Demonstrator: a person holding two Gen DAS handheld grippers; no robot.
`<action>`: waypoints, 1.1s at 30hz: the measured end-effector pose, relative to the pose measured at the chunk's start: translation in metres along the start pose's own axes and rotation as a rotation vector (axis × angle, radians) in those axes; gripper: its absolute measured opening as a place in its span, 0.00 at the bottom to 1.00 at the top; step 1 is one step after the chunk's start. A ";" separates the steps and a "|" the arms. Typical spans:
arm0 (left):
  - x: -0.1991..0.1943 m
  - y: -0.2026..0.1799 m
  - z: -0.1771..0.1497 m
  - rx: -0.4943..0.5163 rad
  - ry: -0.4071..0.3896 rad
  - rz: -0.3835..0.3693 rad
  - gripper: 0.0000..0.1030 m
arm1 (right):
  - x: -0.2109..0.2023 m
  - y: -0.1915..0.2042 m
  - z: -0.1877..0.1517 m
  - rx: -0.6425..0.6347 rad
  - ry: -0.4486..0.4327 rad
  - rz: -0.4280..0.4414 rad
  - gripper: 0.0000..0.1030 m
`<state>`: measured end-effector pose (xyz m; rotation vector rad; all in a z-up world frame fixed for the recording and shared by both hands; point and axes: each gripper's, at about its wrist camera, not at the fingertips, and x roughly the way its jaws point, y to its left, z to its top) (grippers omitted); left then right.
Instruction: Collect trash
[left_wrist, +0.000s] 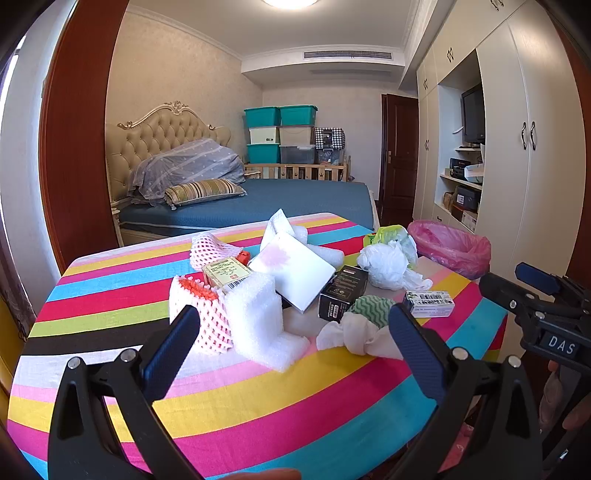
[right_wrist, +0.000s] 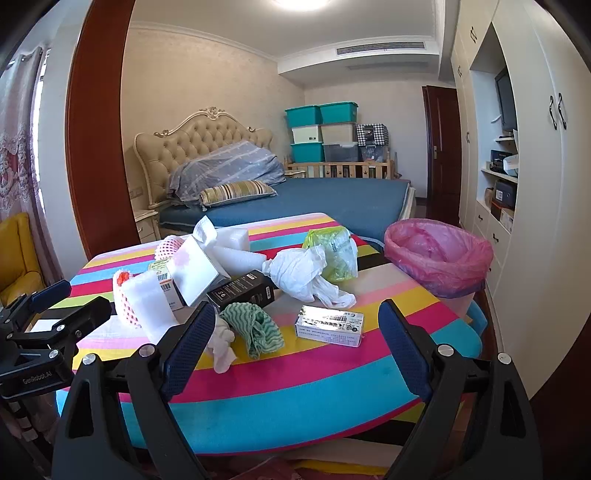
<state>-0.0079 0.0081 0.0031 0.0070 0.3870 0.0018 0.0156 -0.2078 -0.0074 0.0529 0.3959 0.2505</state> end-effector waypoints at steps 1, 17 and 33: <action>0.000 0.000 0.000 0.000 0.000 0.000 0.96 | 0.000 0.000 0.000 0.000 0.000 0.000 0.82; 0.000 0.001 -0.001 -0.005 0.003 0.000 0.96 | 0.000 0.000 -0.002 0.002 0.005 0.002 0.82; 0.002 0.003 -0.004 -0.015 0.009 0.000 0.96 | 0.002 0.000 -0.003 0.004 0.010 0.005 0.82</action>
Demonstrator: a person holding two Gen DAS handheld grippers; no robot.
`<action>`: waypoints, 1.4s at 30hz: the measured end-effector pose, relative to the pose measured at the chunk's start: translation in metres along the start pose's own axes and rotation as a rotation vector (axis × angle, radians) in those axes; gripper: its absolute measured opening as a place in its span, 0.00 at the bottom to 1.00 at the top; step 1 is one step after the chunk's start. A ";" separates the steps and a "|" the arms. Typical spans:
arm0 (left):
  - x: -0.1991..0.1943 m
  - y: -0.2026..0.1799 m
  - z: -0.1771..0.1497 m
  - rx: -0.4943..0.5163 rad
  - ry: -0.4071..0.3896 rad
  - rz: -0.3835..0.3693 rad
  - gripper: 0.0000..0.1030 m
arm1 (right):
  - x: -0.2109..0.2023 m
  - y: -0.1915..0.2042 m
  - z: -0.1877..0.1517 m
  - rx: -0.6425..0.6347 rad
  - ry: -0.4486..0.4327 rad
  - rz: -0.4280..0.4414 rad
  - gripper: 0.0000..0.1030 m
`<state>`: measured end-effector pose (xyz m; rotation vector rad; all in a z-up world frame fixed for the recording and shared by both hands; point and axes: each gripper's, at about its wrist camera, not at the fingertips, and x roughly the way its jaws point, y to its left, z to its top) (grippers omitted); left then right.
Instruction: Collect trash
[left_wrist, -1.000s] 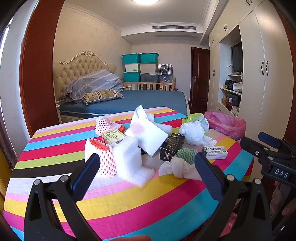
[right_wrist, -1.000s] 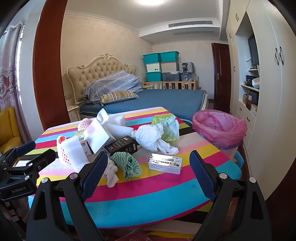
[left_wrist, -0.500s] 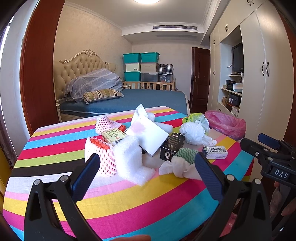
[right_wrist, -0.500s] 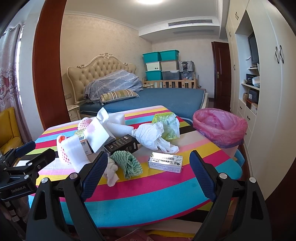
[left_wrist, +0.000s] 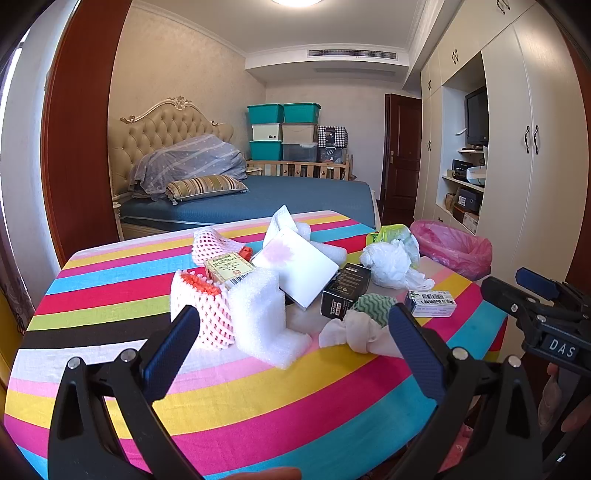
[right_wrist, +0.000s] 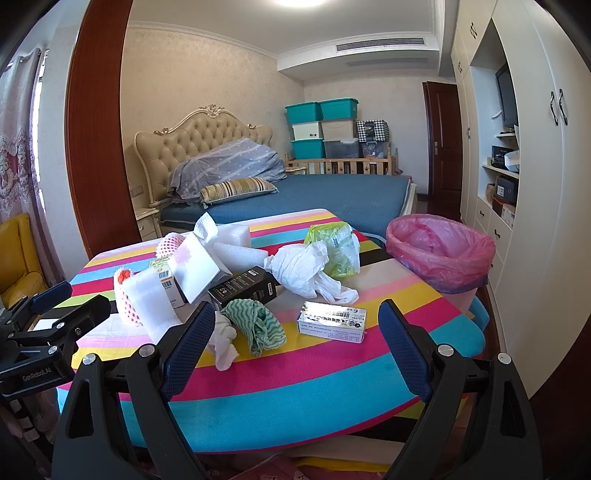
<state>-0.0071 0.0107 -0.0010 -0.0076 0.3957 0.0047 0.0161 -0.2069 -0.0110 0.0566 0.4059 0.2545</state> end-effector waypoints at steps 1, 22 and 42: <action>0.000 0.000 0.000 0.000 0.000 0.000 0.96 | 0.000 0.000 0.000 0.001 0.000 0.000 0.82; 0.000 0.000 0.000 -0.002 0.000 0.000 0.96 | 0.003 0.004 -0.005 0.004 0.011 0.004 0.82; 0.003 0.007 -0.007 -0.014 0.019 0.010 0.96 | 0.017 0.009 -0.005 -0.010 0.072 0.045 0.82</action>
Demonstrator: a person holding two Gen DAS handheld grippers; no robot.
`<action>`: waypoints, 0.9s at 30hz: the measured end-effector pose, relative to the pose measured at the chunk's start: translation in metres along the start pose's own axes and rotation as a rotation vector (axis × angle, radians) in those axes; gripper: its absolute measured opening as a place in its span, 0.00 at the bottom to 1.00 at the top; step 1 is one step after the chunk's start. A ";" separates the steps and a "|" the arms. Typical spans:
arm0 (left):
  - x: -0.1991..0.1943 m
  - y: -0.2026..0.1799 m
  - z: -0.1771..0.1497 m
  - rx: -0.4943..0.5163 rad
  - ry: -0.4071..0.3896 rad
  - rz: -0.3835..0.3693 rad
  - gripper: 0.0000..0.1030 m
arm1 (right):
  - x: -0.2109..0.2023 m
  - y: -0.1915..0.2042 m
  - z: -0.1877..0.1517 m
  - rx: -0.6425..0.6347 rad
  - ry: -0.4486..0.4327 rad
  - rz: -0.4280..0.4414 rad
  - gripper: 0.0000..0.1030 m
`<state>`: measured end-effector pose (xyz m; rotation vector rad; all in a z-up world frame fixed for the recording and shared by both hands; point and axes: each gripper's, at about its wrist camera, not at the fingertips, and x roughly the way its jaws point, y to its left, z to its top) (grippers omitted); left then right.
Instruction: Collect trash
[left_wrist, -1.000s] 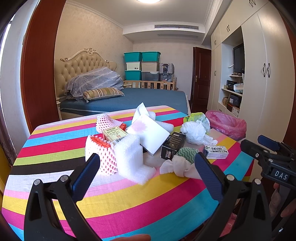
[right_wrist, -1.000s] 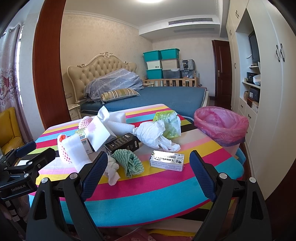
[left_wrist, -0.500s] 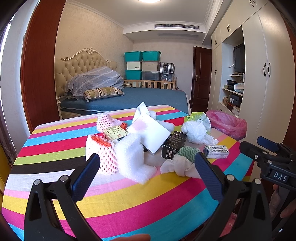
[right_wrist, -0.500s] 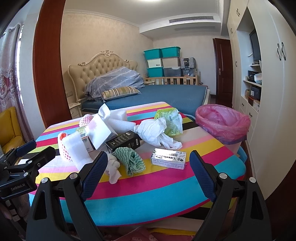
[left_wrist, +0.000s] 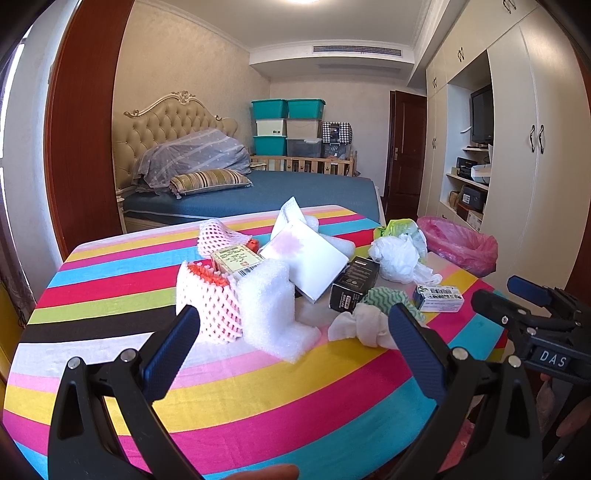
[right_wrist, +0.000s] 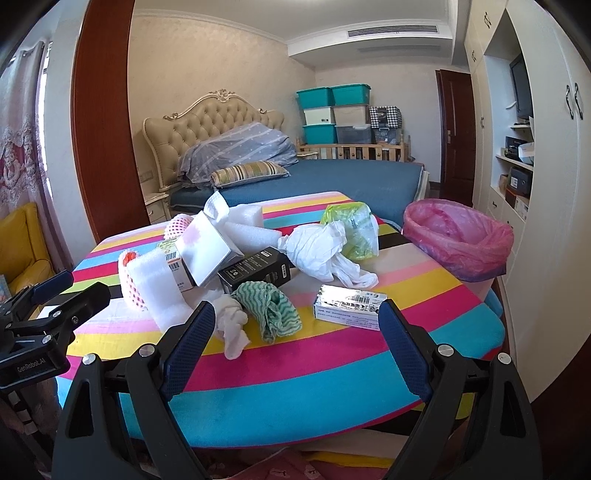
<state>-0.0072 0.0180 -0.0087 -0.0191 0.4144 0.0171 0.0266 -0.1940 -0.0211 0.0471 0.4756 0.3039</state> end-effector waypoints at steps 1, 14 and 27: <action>0.000 0.001 0.000 0.001 0.000 0.002 0.96 | 0.000 0.000 0.000 -0.001 0.001 0.002 0.82; 0.020 0.035 -0.011 -0.088 0.101 0.041 0.95 | 0.047 0.011 -0.008 -0.070 0.107 0.091 0.82; 0.031 0.059 -0.023 -0.188 0.164 0.046 0.95 | 0.112 0.054 -0.018 -0.208 0.206 0.274 0.52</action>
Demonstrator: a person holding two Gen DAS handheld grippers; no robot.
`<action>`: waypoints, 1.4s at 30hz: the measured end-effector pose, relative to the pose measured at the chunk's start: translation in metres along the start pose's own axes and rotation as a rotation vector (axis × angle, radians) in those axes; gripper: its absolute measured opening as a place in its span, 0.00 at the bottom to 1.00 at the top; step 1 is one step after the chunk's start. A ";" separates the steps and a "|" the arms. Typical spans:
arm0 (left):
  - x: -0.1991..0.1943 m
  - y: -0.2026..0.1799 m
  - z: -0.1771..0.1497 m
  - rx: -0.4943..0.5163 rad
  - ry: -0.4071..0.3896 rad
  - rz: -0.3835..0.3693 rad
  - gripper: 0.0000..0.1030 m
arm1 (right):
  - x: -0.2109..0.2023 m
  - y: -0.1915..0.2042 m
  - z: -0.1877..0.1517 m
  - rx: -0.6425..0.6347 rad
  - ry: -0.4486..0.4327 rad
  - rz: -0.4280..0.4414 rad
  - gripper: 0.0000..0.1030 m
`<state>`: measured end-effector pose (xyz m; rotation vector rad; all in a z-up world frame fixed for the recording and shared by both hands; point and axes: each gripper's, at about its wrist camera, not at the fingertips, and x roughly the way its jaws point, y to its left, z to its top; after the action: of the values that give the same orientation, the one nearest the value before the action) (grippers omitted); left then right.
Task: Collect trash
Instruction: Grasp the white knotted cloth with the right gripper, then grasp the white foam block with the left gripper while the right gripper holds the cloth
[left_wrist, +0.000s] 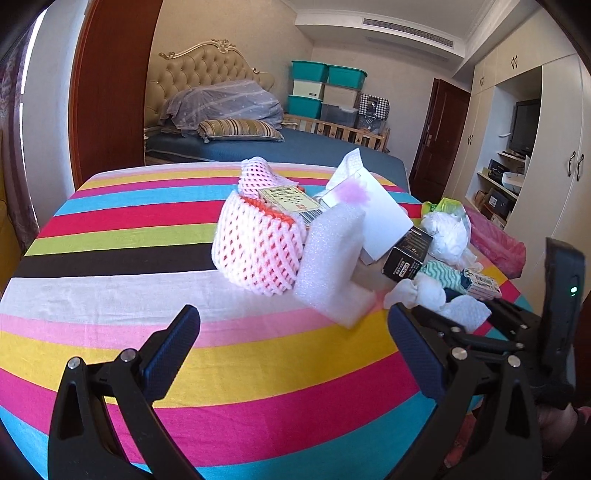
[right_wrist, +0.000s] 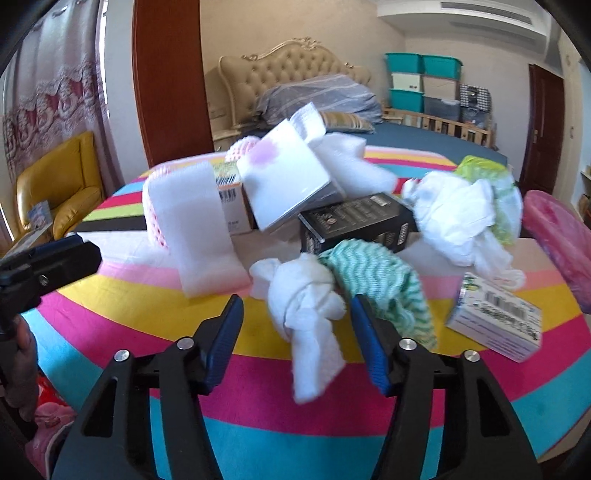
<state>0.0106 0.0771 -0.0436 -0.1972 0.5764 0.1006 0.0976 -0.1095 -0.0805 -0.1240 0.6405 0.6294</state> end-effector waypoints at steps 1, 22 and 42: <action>0.001 0.001 0.002 0.000 0.001 -0.004 0.95 | 0.004 0.001 0.000 0.002 0.013 0.003 0.51; 0.078 -0.046 0.030 0.141 0.102 -0.007 0.70 | -0.055 -0.020 -0.003 -0.002 -0.153 -0.050 0.29; 0.032 -0.087 0.023 0.229 0.003 -0.036 0.39 | -0.082 -0.057 -0.009 0.093 -0.140 -0.175 0.29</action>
<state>0.0627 -0.0020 -0.0286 0.0144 0.5820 -0.0004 0.0751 -0.1999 -0.0441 -0.0476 0.5164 0.4343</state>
